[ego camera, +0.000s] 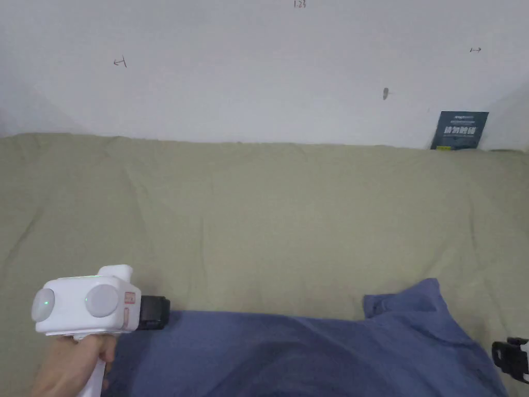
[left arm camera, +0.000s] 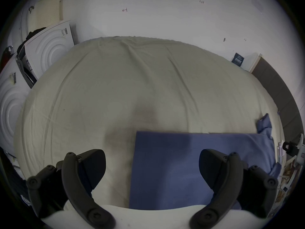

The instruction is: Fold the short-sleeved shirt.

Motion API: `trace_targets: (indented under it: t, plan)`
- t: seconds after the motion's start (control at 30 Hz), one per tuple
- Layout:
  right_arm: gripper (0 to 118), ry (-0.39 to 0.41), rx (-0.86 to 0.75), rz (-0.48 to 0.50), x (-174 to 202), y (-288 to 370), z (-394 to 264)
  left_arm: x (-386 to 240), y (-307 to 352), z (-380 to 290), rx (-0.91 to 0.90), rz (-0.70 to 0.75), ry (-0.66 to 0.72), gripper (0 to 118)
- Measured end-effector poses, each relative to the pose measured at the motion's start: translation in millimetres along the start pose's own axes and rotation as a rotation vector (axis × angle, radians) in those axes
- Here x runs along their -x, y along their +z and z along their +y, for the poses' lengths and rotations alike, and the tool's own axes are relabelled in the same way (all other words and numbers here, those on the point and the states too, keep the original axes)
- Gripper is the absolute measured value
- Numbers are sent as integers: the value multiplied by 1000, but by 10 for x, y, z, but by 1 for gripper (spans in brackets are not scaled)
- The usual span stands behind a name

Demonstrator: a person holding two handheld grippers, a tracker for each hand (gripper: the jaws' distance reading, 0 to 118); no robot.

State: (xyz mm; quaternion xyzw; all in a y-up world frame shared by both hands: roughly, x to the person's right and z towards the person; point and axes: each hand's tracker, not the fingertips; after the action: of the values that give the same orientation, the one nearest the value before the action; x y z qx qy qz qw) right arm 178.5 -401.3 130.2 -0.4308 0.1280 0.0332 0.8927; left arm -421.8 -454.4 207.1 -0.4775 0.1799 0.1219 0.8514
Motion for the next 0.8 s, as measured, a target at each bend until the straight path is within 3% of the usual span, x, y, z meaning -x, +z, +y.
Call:
trace_targets:
  t: [0.1,0.13,0.27,0.33,0.37,0.4,0.43,0.47,0.7,0.73,0.77,0.8]
  plan:
    - [1,-15,27,4,-68,-100,45,-77,-74,-40,21,22,-32,108]
    - [1,-18,30,3,-71,-123,55,-87,-82,-55,20,20,-39,95]
    - [1,-12,47,-4,-178,-265,120,-82,53,-127,-18,14,-31,9]
    - [4,-9,54,4,-186,-295,176,-164,181,-182,-6,-55,-22,5]
    - [24,-6,52,8,-190,-315,197,-200,207,-206,-8,-30,-21,4]
    - [64,5,53,18,-179,-339,234,-238,216,-218,12,-23,-41,4]
    - [115,9,61,24,-176,-383,278,-272,245,-247,13,-24,-38,4]
    - [118,7,105,34,-170,-469,323,-152,118,-141,13,-22,-38,4]
    - [115,53,282,0,-240,-1098,440,-146,66,-51,16,-4,-67,4]
    - [93,50,285,-24,-267,-1147,437,-110,-46,-47,18,-3,-68,4]
    - [64,62,272,-27,-245,-1145,378,-95,-65,-29,21,-1,-73,4]
    - [60,56,260,-41,-265,-1128,368,-78,-65,-11,20,-1,-76,4]
